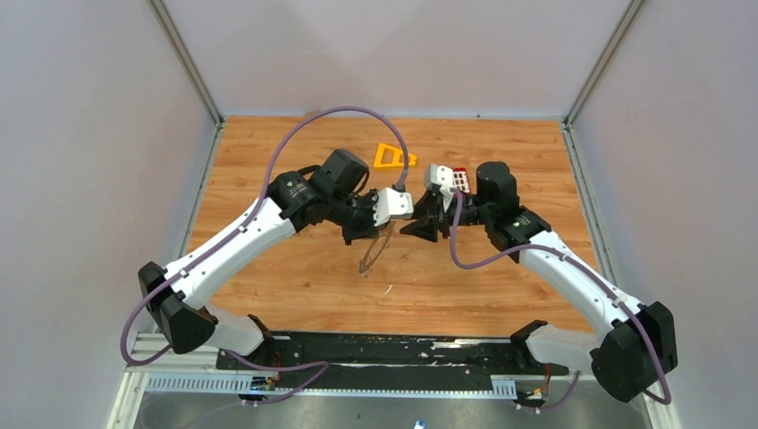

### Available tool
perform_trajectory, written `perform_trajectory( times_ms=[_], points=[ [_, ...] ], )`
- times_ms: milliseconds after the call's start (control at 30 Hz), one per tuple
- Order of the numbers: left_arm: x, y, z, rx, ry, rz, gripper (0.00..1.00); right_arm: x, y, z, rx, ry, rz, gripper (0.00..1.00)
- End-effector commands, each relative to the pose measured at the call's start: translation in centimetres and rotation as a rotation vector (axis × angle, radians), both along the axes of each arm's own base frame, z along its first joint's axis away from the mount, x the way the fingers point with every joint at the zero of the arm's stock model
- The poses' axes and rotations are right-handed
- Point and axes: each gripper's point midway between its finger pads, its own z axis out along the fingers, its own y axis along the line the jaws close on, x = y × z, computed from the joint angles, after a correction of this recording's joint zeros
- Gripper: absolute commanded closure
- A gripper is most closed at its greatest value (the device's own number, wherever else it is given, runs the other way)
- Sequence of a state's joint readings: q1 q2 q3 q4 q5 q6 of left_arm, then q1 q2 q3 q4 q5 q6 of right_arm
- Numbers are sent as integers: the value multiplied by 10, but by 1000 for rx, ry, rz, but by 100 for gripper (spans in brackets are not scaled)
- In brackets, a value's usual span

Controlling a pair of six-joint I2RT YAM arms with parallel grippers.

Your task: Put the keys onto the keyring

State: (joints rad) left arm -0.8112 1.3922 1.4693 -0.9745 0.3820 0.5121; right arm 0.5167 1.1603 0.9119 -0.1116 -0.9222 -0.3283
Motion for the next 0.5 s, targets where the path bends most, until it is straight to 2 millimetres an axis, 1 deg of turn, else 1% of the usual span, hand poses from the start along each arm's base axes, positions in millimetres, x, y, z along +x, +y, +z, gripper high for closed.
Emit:
perform_trajectory(
  times_ms=[0, 67, 167, 233, 467],
  points=[
    [-5, -5, 18, -44, -34, -44, 100, -23, 12, 12, 73, 7, 151, 64],
    [-6, -9, 22, -70, -45, -56, 100, -27, 15, 11, 74, 9, 177, 64],
    [-12, -14, 28, -125, -48, -92, 100, -35, 18, 4, 68, 25, 209, 64],
    [-15, -18, 31, -164, -56, -115, 100, -38, 21, 3, 78, 8, 226, 64],
    [-24, -26, 36, -250, -66, -158, 100, -39, 25, 4, 77, -2, 222, 68]
  ],
)
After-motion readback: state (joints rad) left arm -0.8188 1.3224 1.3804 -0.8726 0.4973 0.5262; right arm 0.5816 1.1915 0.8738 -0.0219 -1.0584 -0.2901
